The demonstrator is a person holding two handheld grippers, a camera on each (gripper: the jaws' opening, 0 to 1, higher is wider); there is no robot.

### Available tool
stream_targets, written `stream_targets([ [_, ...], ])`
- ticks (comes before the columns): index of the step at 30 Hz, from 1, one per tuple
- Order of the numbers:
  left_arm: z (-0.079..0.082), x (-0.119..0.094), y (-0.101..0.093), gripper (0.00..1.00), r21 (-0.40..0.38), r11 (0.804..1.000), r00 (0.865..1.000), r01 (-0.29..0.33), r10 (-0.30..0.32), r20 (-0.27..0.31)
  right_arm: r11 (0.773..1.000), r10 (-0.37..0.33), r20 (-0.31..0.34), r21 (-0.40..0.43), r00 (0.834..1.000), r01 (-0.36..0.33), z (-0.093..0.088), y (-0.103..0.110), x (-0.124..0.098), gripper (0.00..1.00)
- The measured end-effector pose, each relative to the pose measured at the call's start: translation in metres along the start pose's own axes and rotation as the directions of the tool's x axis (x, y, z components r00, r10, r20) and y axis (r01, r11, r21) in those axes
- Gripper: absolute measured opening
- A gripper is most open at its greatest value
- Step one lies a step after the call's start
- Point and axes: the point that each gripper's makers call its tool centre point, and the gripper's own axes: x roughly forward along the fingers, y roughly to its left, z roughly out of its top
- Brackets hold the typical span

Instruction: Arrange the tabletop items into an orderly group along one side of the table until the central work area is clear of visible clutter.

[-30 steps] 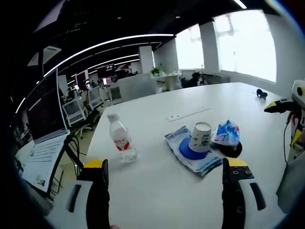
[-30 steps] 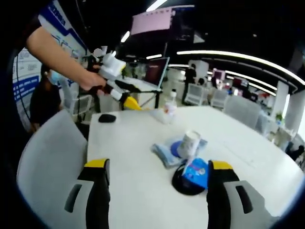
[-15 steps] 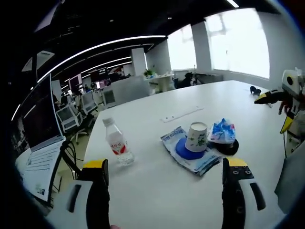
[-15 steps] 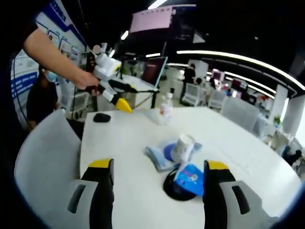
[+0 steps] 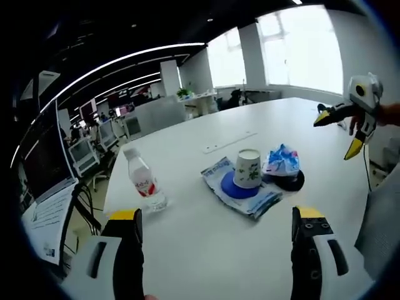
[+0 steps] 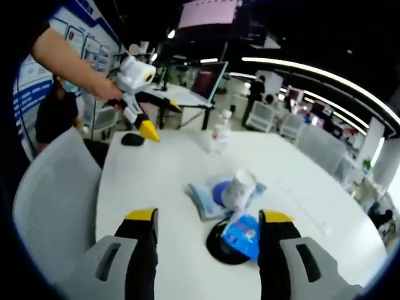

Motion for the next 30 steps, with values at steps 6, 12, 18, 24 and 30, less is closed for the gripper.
stream_targets([
  [6, -0.008, -0.003, -0.007, 0.97, 0.005, 1.0, 1.0, 0.015, -0.015, -0.015, 1.0, 0.02, -0.034, -0.01, 0.999, -0.021, -0.008, 0.001, 0.012, 0.5],
  [12, -0.012, -0.003, -0.008, 0.97, 0.003, 1.0, 1.0, 0.021, -0.021, -0.023, 1.0, 0.024, -0.04, -0.008, 0.999, -0.025, -0.01, -0.002, 0.021, 0.47],
  [18, -0.014, -0.004, -0.006, 0.97, 0.017, 0.999, 0.999, 0.034, -0.034, -0.038, 0.999, 0.029, -0.049, 0.018, 0.998, -0.028, -0.012, -0.009, 0.032, 0.47],
  [24, -0.016, -0.006, -0.004, 0.96, 0.003, 0.999, 0.999, 0.033, -0.033, -0.039, 1.0, -0.026, -0.053, 0.007, 0.998, 0.026, -0.013, -0.028, 0.041, 0.49],
  [30, -0.022, -0.006, -0.005, 0.96, -0.013, 0.999, 0.998, 0.039, -0.039, -0.049, 1.0, -0.013, -0.06, 0.02, 0.998, 0.014, -0.011, -0.033, 0.051, 0.49],
])
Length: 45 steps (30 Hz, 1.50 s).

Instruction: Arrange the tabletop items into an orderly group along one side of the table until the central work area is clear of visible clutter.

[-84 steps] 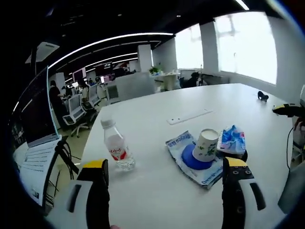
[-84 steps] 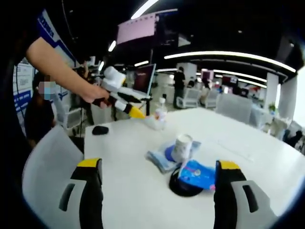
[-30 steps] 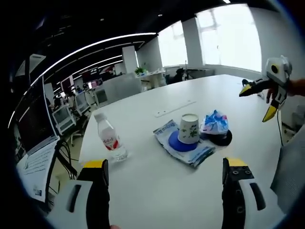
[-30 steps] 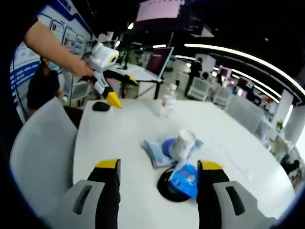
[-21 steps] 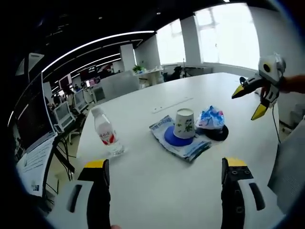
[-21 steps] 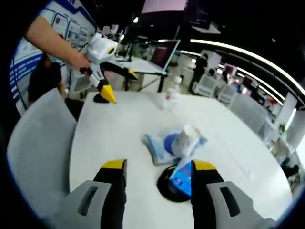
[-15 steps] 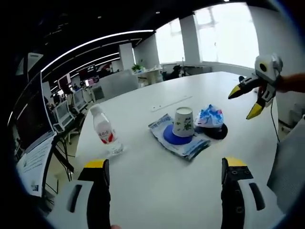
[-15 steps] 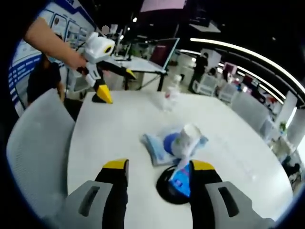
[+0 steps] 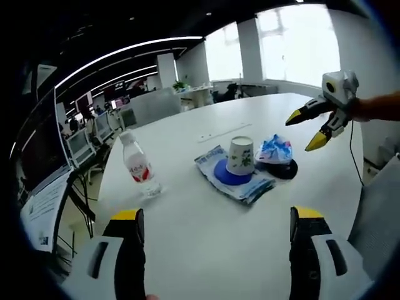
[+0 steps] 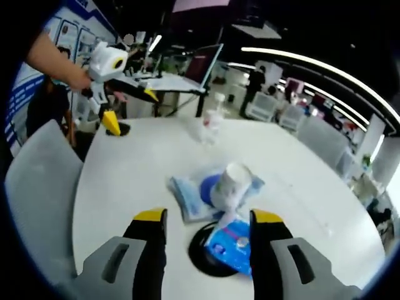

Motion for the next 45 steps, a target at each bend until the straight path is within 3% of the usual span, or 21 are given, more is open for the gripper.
stream_targets([
  [9, 0.0, 0.003, 0.006, 0.96, 0.03, 1.0, 1.0, 0.007, -0.006, -0.003, 1.0, -0.005, 0.002, -0.006, 1.0, 0.005, 0.013, -0.016, 0.02, 0.5],
  [12, 0.004, 0.005, 0.01, 0.96, 0.008, 1.0, 1.0, 0.003, -0.003, 0.013, 1.0, 0.002, 0.0, -0.003, 1.0, -0.002, 0.016, -0.017, 0.026, 0.51],
  [32, 0.007, 0.012, 0.003, 0.96, 0.005, 0.999, 0.998, 0.042, -0.042, 0.047, 0.998, 0.061, -0.044, 0.01, 0.997, -0.061, 0.011, -0.014, 0.07, 0.51],
  [45, -0.004, 0.012, 0.0, 0.95, 0.008, 0.999, 0.998, 0.054, -0.054, 0.031, 0.998, 0.036, -0.066, 0.054, 0.997, -0.032, 0.009, -0.025, 0.089, 0.51],
])
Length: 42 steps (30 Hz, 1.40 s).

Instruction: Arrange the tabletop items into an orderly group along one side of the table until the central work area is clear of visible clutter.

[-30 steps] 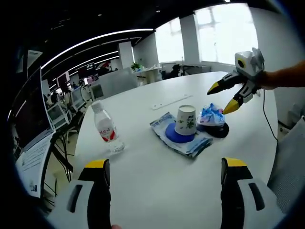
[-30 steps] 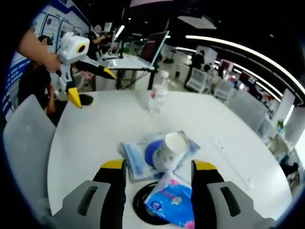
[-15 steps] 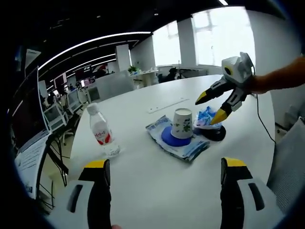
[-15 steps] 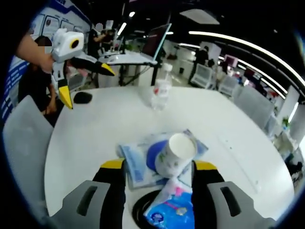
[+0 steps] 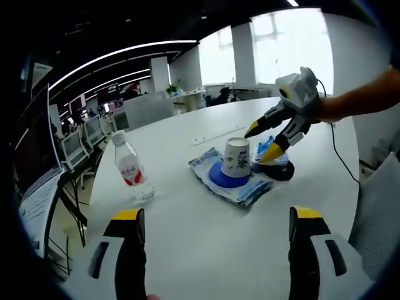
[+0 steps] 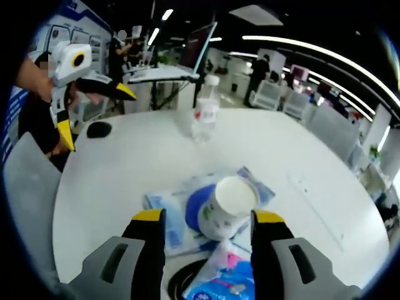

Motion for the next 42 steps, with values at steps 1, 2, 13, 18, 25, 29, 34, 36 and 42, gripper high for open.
stream_targets([
  [1, -0.001, 0.0, 0.0, 0.95, -0.002, 1.0, 1.0, -0.001, 0.001, -0.001, 1.0, -0.006, 0.003, 0.0, 1.0, 0.006, 0.0, -0.001, 0.001, 0.51],
  [2, -0.002, -0.001, 0.001, 0.95, -0.006, 1.0, 1.0, -0.002, 0.002, -0.002, 1.0, -0.013, -0.001, 0.004, 1.0, 0.013, 0.0, -0.004, 0.002, 0.51],
  [13, -0.005, -0.004, 0.003, 0.94, -0.015, 1.0, 1.0, -0.007, 0.007, -0.004, 0.996, -0.059, -0.003, 0.062, 0.998, 0.06, 0.003, -0.019, 0.009, 0.49],
  [18, -0.006, -0.004, 0.004, 0.94, -0.021, 1.0, 1.0, -0.011, 0.011, -0.004, 0.995, -0.076, -0.014, 0.066, 0.997, 0.077, 0.001, -0.025, 0.015, 0.46],
  [25, -0.009, -0.004, 0.003, 0.94, -0.016, 1.0, 1.0, -0.006, 0.006, -0.018, 0.984, -0.089, 0.015, 0.156, 0.996, 0.085, 0.005, -0.029, 0.02, 0.45],
  [29, -0.008, -0.004, 0.003, 0.94, -0.018, 1.0, 1.0, -0.007, 0.007, -0.018, 0.979, -0.097, 0.02, 0.182, 0.995, 0.092, 0.006, -0.031, 0.023, 0.39],
  [34, -0.006, -0.005, 0.004, 0.93, -0.016, 1.0, 1.0, -0.011, 0.01, -0.016, 0.975, -0.095, 0.015, 0.202, 0.995, 0.09, 0.004, -0.033, 0.027, 0.39],
  [36, -0.005, -0.005, 0.004, 0.93, -0.021, 1.0, 1.0, -0.013, 0.013, -0.015, 0.972, -0.096, 0.02, 0.215, 0.995, 0.089, 0.005, -0.033, 0.027, 0.39],
  [42, -0.006, -0.005, 0.003, 0.93, -0.02, 1.0, 1.0, -0.01, 0.01, -0.015, 0.969, -0.089, 0.003, 0.231, 0.996, 0.086, 0.003, -0.035, 0.03, 0.32],
])
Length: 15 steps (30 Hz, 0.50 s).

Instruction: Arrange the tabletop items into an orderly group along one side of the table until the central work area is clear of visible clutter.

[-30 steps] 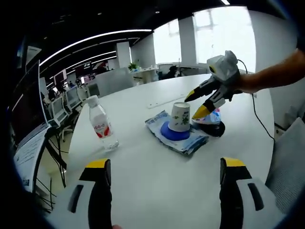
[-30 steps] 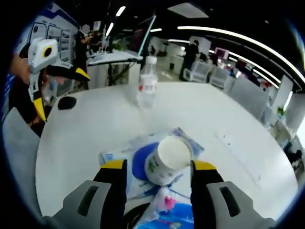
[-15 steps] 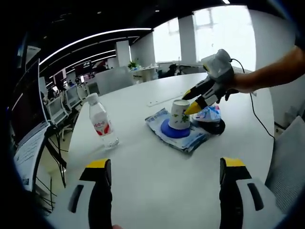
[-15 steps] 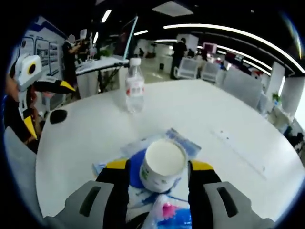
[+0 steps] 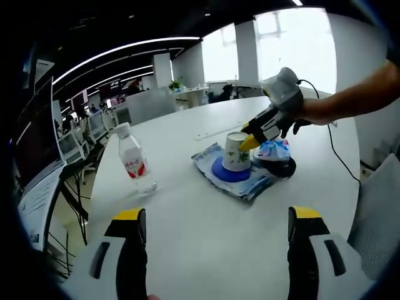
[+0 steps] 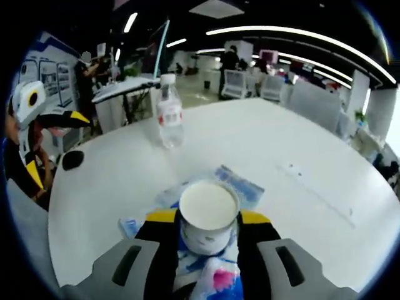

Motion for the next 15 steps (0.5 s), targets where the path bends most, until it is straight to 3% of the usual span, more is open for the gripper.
stream_targets([
  [15, 0.018, 0.005, -0.01, 0.92, -0.005, 1.0, 0.999, 0.013, -0.012, 0.037, 0.999, 0.0, 0.077, 0.044, 0.997, -0.003, 0.023, -0.003, -0.025, 0.31],
])
